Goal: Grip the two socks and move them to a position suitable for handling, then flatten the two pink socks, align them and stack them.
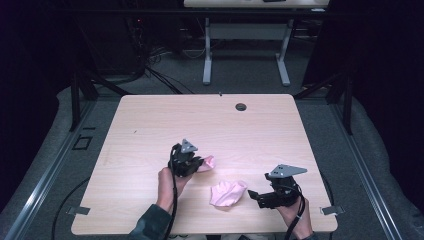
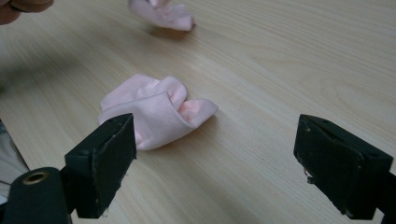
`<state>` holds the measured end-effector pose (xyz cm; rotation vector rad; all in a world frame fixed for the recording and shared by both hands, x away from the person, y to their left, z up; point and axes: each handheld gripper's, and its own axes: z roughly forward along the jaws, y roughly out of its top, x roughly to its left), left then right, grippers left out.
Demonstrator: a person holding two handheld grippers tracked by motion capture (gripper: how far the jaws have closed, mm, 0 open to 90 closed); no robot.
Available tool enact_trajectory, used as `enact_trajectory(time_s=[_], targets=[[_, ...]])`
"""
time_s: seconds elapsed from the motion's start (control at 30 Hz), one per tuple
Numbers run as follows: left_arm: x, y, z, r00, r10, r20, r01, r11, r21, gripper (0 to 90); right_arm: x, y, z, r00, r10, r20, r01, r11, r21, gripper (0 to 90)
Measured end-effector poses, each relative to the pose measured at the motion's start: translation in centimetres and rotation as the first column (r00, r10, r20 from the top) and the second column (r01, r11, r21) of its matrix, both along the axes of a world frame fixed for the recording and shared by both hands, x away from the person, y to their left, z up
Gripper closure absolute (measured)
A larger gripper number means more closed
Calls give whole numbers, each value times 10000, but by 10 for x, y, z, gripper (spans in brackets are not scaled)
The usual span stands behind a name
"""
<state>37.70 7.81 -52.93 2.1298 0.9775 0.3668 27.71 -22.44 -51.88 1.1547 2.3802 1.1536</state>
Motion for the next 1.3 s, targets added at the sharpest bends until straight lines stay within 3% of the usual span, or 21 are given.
enact_trajectory(time_s=[0.03,0.1,0.17,0.23,0.27,0.37,0.5,0.53,0.63,0.67,0.8,0.9,1.03,1.1,1.3], targets=[[0,0,0,10000,0,0,0,10000,0,826,0,0,0,10000,0,0,0,10000,0,123],[18,-17,-10,9997,-1,-250,12,9991,431,758,2,2,-2,10000,9,-72,-9,10000,-6,125],[22,-17,-18,9983,239,-533,-220,9991,360,544,1,5,-1,9999,100,-137,-102,9999,-96,126],[19,-13,-19,9983,407,-406,-396,9988,275,392,0,8,0,9997,209,-126,-211,9997,-157,127],[11,-2,-19,9974,695,-187,-696,9976,-7,328,0,9,1,9996,258,-120,-259,9996,-150,128],[-6,20,-16,9941,1084,-21,-1084,9941,-90,207,1,16,4,9988,475,-124,-479,9984,-298,137],[-30,47,-16,9888,1486,-107,-1484,9888,175,77,6,30,7,9970,749,-175,-756,9964,-373,147],[-36,53,-18,9887,1481,-228,-1475,9887,265,42,8,34,5,9969,757,-214,-762,9969,-203,148],[-49,63,-22,9871,1582,-239,-1575,9871,303,3,12,40,6,9952,910,-360,-926,9947,-438,147],[-59,73,-26,9858,1661,-261,-1649,9853,437,1,14,47,6,9931,1098,-403,-1115,9929,-425,147],[-77,88,-30,9797,1977,-334,-1973,9802,142,0,18,60,6,9884,1408,-573,-1435,9886,-460,147],[-86,94,-32,9765,2120,-379,-2126,9770,-137,0,19,74,4,9830,1719,-653,-1758,9826,-604,149],[-90,96,-36,9769,2087,-457,-2095,9777,-143,0,18,92,0,9734,2127,-856,-2205,9706,-963,169],[-92,99,-39,9753,2149,-512,-2160,9762,-170,0,20,109,-10,9615,2477,-1188,-2622,9566,-1275,230],[-97,97,-42,9760,2104,-570,-2120,9770,-245,2,23,129,-28,9534,2604,-1527,-2876,9373,-1969,384]])
